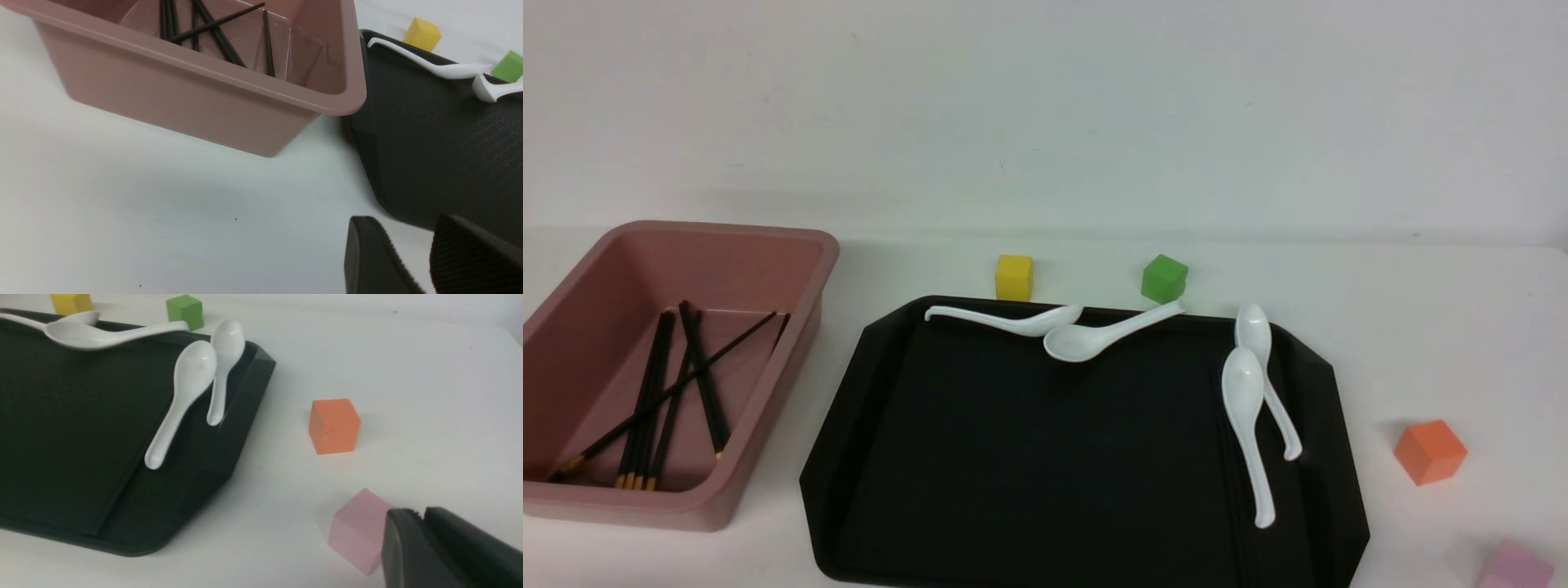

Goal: On white tablecloth take chopsticks from black tray and put them in box.

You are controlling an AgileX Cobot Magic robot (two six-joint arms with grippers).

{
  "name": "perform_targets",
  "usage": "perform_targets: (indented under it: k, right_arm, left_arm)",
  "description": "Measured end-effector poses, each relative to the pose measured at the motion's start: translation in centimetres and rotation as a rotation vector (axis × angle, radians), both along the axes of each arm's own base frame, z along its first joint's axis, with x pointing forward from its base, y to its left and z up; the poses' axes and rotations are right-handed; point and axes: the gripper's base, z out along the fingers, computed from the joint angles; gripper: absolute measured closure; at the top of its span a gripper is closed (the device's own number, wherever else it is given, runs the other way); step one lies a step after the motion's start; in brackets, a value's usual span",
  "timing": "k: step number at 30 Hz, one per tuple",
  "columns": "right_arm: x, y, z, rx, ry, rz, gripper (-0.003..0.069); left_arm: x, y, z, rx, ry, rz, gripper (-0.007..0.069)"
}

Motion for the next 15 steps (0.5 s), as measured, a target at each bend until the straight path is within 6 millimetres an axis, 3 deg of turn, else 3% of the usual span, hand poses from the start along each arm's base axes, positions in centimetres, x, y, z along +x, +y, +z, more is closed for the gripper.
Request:
perform_targets:
  k: [15]
  right_arm:
    - [0.00,-0.01,0.00,0.000,0.000,-0.002,0.0559]
  left_arm:
    - [0.00,0.00,0.00,0.000,0.000,0.000,0.0386]
